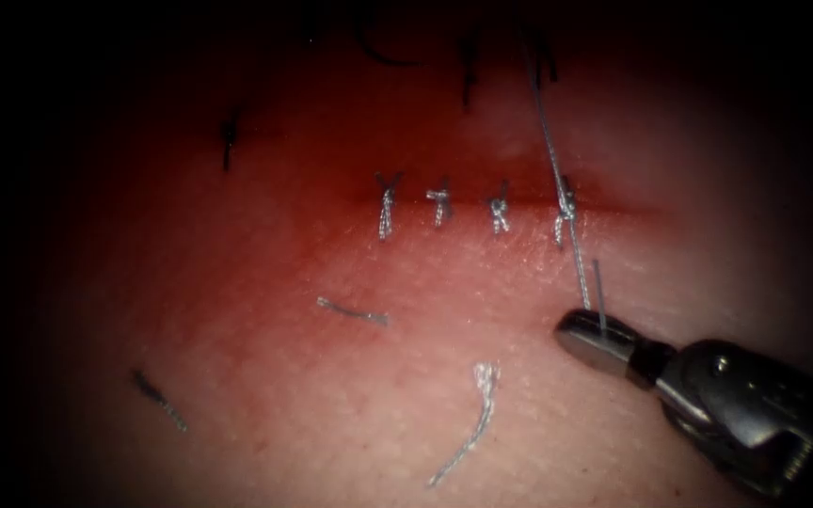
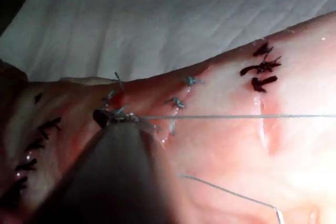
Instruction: Wound Closure
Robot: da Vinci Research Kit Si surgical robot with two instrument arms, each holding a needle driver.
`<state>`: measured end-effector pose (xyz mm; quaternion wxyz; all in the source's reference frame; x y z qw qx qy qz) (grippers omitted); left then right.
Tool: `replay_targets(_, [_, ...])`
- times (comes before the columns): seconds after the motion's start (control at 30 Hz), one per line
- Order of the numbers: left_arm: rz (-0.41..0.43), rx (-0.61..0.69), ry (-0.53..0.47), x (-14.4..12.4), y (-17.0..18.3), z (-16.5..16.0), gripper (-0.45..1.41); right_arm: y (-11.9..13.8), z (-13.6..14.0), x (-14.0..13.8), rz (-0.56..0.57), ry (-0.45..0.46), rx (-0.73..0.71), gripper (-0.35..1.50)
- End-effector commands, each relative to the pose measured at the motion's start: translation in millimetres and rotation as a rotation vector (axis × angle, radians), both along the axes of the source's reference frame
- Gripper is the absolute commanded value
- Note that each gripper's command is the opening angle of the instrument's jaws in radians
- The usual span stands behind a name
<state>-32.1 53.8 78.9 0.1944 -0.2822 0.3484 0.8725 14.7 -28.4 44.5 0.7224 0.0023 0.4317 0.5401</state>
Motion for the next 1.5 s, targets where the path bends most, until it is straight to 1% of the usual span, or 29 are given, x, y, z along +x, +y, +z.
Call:
replay_targets(0.03, [-0.003,-0.002,-0.002,-0.5,1.1,0.0,-0.45,-0.5,-0.1,0.8,-0.001,0.003,0.0,-0.35])
replay_targets(0.17, [-0.015,-0.02,0.006,-1.4,2.4,1.2,-0.45,-1.5,-1.4,0.6,0.003,-0.002,-0.001,-0.35])
replay_targets(0.33, [-0.014,-0.017,0.008,-2.5,3.1,2.4,-0.45,-1.8,-2.2,0.8,0.009,0.0,-0.003,-0.35])
replay_targets(0.4, [-0.011,-0.005,0.001,-2.8,2.9,2.7,-0.45,-1.2,-2.3,1.0,0.007,0.003,-0.004,-0.35])
replay_targets(0.47, [0.001,-0.004,-0.004,-2.9,2.5,2.7,-0.45,-0.4,-2.3,1.0,0.019,0.036,-0.029,-0.35])
replay_targets(0.53, [0.013,0.0,-0.012,-2.6,2.1,2.3,-0.45,0.6,-2.1,0.8,0.007,0.052,-0.1,-0.35])
replay_targets(0.57, [0.016,0.002,-0.017,-2.3,2.0,2.1,-0.45,1.2,-2.1,0.8,-0.017,0.073,-0.127,-0.28])
replay_targets(0.6, [0.019,0.005,-0.022,-2.1,2.0,1.8,-0.45,1.7,-1.9,0.8,-0.038,0.096,-0.152,0.2])
replay_targets(0.63, [0.022,0.01,-0.029,-1.7,2.0,1.4,-0.45,2.2,-1.8,0.6,-0.041,0.126,-0.178,0.41])
replay_targets(0.67, [0.024,0.012,-0.036,-1.5,2.1,1.1,-0.45,2.4,-1.8,0.4,-0.032,0.139,-0.195,0.39])
replay_targets(0.7, [0.023,0.02,-0.039,-1.3,2.2,0.8,-0.45,2.6,-1.9,0.3,-0.023,0.142,-0.202,0.61])
replay_targets(0.73, [0.023,0.025,-0.046,-1.1,2.4,0.4,-0.45,2.9,-1.9,0.3,-0.016,0.133,-0.213,1.04])
replay_targets(0.77, [0.02,0.023,-0.051,-1.0,2.4,0.1,-0.45,3.1,-2.0,0.3,-0.007,0.125,-0.22,1.21])
replay_targets(0.83, [0.022,0.028,-0.065,-0.9,2.3,-0.5,-0.45,3.4,-2.3,0.2,0.013,0.12,-0.243,1.35])
replay_targets(0.87, [0.022,0.028,-0.065,-0.9,2.3,-0.5,-0.45,3.4,-2.3,0.2,0.013,0.12,-0.243,1.35])
replay_targets(0.93, [0.025,0.037,-0.087,-0.8,1.9,-1.5,-0.45,3.8,-2.9,0.1,0.016,0.12,-0.263,1.45])
replay_targets(0.97, [0.025,0.035,-0.092,-0.7,1.7,-1.8,-0.45,4.0,-3.0,0.1,0.019,0.124,-0.266,1.46])
replay_targets(1.13, [0.016,0.043,-0.13,0.9,1.2,-3.9,-0.45,4.0,-3.5,-0.5,0.027,0.136,-0.285,1.45])
replay_targets(1.17, [0.02,0.05,-0.146,1.3,0.9,-4.6,0.05,4.0,-3.5,-0.8,0.025,0.137,-0.285,1.43])
replay_targets(1.2, [0.02,0.05,-0.146,1.3,0.9,-4.6,0.05,4.0,-3.5,-0.8,0.025,0.137,-0.285,1.43])
replay_targets(1.23, [0.028,0.054,-0.168,2.1,0.0,-5.7,0.49,3.9,-3.5,-1.2,0.025,0.142,-0.289,1.41])
replay_targets(1.3, [0.045,0.076,-0.207,3.2,-1.8,-7.1,0.64,3.9,-3.5,-1.6,0.024,0.146,-0.291,1.4])
replay_targets(1.33, [0.054,0.087,-0.233,3.6,-2.7,-7.8,0.62,3.9,-3.5,-1.7,0.024,0.146,-0.291,1.38])
replay_targets(1.37, [0.054,0.087,-0.233,3.6,-2.7,-7.8,0.62,3.9,-3.5,-1.7,0.024,0.146,-0.291,1.38])
replay_targets(1.43, [0.071,0.114,-0.27,4.6,-5.2,-9.4,0.42,3.9,-3.4,-1.7,0.021,0.143,-0.295,1.38])
replay_targets(1.47, [0.078,0.143,-0.309,5.7,-8.1,-11.2,0.17,3.8,-3.4,-1.7,0.017,0.14,-0.3,1.38])
replay_targets(1.5, [0.097,0.16,-0.316,6.2,-9.4,-12.0,0.22,3.7,-3.3,-1.6,0.017,0.14,-0.302,1.38])
